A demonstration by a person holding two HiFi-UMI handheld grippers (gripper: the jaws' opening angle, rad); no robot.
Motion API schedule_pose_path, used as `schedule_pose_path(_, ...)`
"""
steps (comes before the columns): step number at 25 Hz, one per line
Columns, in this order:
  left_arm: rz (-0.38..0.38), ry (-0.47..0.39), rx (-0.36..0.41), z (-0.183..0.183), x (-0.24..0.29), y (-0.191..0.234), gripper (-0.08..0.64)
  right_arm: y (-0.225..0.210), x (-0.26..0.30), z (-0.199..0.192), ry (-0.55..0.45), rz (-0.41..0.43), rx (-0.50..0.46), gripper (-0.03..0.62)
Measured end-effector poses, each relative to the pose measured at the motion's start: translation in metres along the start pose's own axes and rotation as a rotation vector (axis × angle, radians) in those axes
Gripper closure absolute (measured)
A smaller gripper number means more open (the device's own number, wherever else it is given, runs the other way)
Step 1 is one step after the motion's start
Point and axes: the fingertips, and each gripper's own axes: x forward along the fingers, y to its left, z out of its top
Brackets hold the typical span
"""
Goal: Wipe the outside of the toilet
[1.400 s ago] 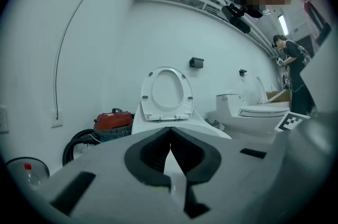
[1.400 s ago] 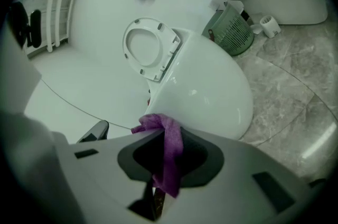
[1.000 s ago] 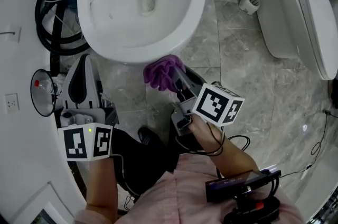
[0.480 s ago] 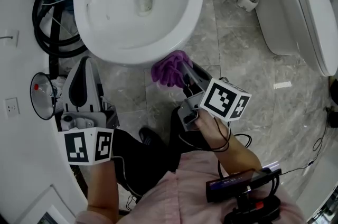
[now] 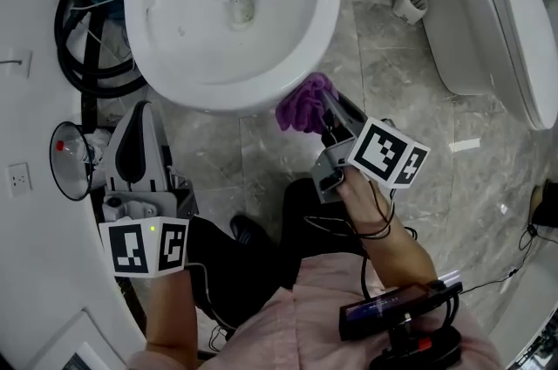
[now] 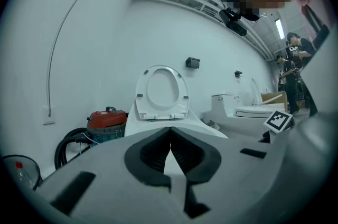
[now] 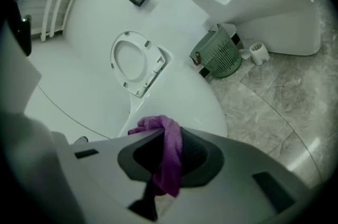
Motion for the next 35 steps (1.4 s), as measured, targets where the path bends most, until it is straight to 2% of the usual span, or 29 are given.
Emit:
schedule_pose_path(14, 0.005, 0.002, -0.006, -0.005, -0.006, 0.008, 0.552, -0.025, 0.011, 0.038, -0.027, -0.063, -0.086, 0.528)
schedule_pose_path(18, 0.005, 0.005, -0.002, -0.006, -0.005, 0.008, 0.552, -0.043, 0.017, 0.074, -0.109, -0.113, -0.116, 0.528)
schedule_pose_path(23, 0.003, 0.002, 0.002, -0.004, -0.003, 0.008, 0.552, -0.045, 0.01, 0.14, -0.283, -0.164, -0.217, 0.525)
schedule_pose_path(28, 0.002, -0.007, 0.0, -0.001, -0.001, 0.009, 0.552, -0.007, -0.016, 0.175, -0.396, -0.107, -0.29, 0.523)
schedule_pose_path(32, -0.005, -0.026, -0.001, 0.004, -0.003, 0.007, 0.552, 0.035, -0.035, 0.175, -0.436, -0.02, -0.326, 0.522)
schedule_pose_path(35, 0.0, -0.043, 0.0, 0.01, -0.007, 0.009, 0.552, 0.07, -0.042, 0.165, -0.439, 0.081, -0.324, 0.52)
